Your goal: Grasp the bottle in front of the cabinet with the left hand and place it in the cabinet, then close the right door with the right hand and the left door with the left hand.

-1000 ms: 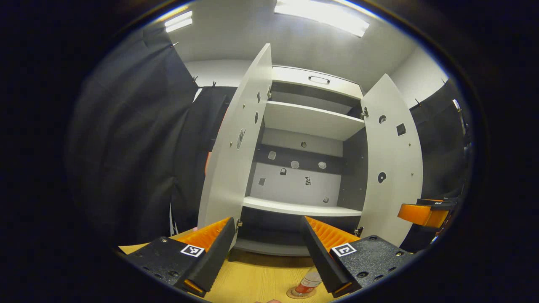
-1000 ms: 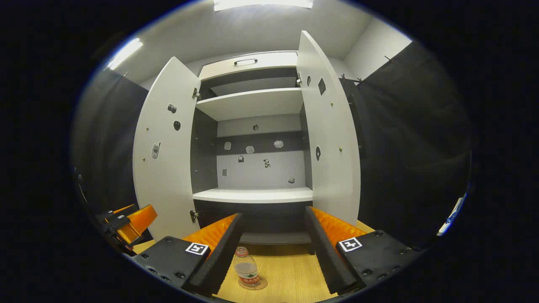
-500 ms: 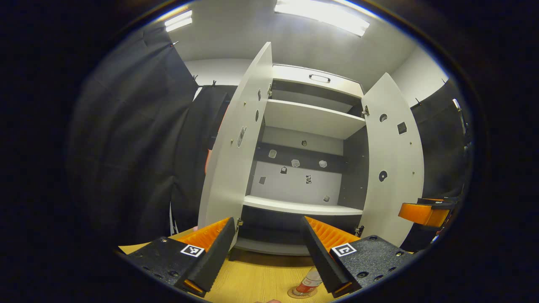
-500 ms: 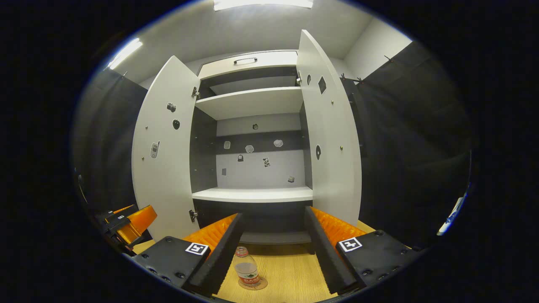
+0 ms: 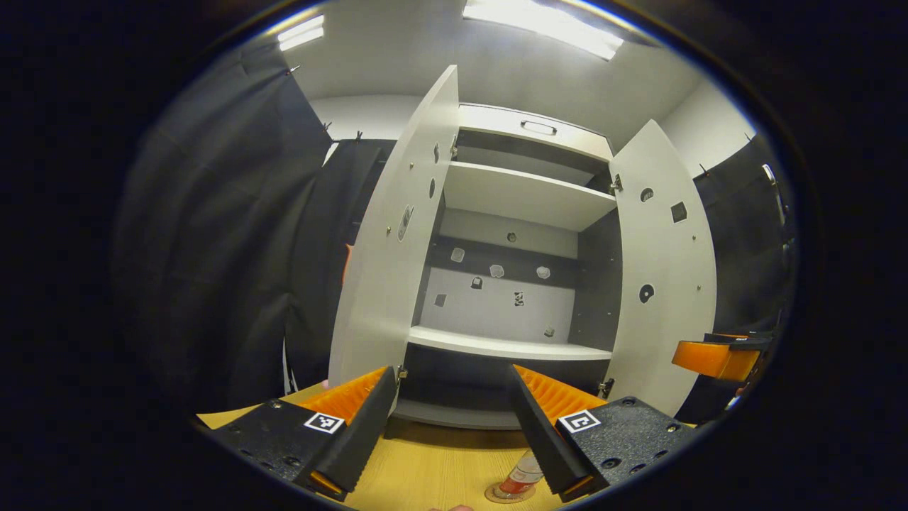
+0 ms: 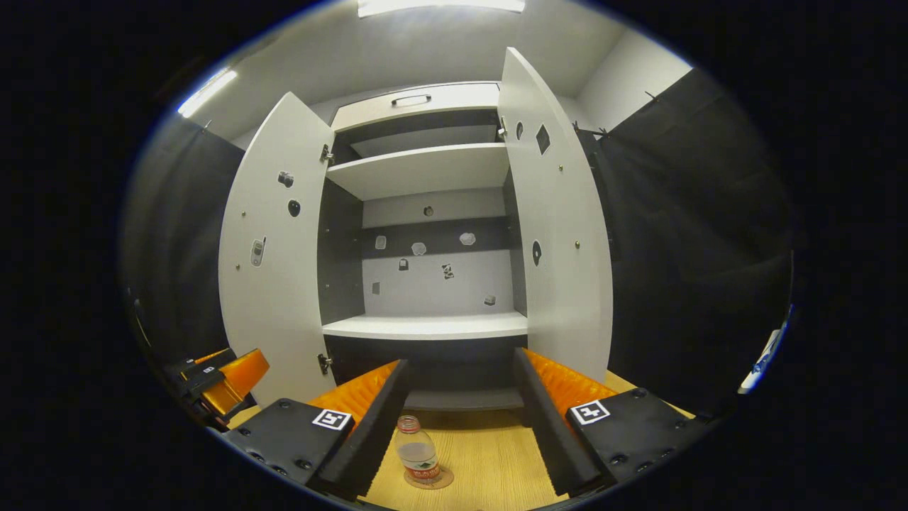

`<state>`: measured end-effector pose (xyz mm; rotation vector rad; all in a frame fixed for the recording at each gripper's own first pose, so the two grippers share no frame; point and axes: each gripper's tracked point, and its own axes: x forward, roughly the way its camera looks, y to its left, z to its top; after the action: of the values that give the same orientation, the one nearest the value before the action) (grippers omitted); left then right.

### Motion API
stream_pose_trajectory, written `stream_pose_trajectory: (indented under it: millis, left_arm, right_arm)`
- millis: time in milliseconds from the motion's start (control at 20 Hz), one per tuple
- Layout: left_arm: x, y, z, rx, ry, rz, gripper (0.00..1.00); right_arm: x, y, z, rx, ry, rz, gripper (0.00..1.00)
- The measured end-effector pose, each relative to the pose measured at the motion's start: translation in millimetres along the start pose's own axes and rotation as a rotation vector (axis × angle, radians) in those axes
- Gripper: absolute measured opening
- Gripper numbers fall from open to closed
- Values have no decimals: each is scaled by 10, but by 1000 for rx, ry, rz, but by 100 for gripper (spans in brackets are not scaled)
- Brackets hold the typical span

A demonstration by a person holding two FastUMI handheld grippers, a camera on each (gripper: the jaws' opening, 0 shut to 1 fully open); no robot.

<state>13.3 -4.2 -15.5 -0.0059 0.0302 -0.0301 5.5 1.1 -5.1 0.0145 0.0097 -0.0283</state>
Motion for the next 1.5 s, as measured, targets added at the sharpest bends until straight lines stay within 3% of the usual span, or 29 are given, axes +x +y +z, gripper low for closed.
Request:
stream_pose_trajectory:
  millis: [350,550,850,1200,1400,1450,1500]
  left_arm:
    - [330,-960,-400,-84,75,-258,95]
    - [507,-1397,-979,-89,157,-327,95]
    - [556,-1452,-1779,89,189,-254,95]
    - [369,-1309,-2456,89,284,-146,95]
    - [324,-1350,-2642,110,312,-153,95]
    - [336,-1367,-2633,107,312,-156,92]
    - [336,-1352,-2626,107,325,-150,83]
  right_arm:
    - [-89,-288,76,-22,-4,-72,96]
    - [-163,-465,174,-40,6,-96,96]
    - [-89,-712,265,-47,27,-69,96]
    - [93,-796,207,-54,60,34,96]
    - [163,-797,128,-61,80,89,96]
    - [177,-784,119,-54,82,106,96]
    - [186,-765,114,-45,80,123,96]
